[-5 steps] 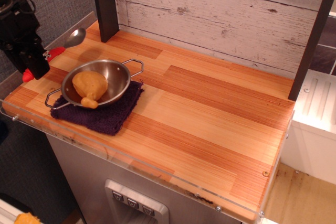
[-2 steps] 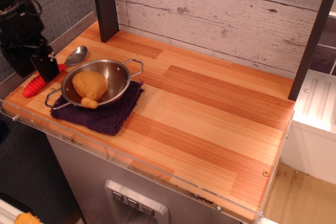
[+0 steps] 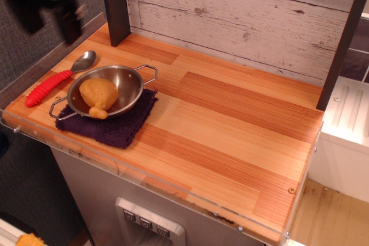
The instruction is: Move the spoon on another direction near to the pot
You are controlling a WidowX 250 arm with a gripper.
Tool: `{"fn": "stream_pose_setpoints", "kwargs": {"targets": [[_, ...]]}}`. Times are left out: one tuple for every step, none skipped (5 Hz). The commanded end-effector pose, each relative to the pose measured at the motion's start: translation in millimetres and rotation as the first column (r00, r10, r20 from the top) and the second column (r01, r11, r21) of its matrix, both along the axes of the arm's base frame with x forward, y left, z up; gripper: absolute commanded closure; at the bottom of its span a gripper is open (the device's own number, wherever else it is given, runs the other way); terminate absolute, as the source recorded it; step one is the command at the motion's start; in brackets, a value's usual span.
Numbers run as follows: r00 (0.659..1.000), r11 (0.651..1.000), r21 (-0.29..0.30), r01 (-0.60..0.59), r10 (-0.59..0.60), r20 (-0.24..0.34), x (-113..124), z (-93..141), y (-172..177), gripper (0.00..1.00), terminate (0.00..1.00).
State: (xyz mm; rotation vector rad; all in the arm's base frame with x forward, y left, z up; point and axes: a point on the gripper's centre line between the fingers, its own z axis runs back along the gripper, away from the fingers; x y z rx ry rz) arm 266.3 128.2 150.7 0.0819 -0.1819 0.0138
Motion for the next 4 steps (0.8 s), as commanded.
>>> {"fn": "stream_pose_setpoints", "kwargs": {"targets": [[0.998,0.998,-0.062,-0.034,0.031,-0.049,37.3,4.6,-79.8,0.0,0.0],[0.998,0.996,-0.093,-0.013,0.007,-0.065,38.7,-8.3,-86.8,0.0,0.0],[0.998,0.994,-0.106,-0.003,-0.003,-0.058,36.9,-10.9,-85.6,0.0,0.0],[0.999,0.992,-0.122,0.032,-0.034,-0.012,34.1,-6.2,-81.9,0.0,0.0]]}}
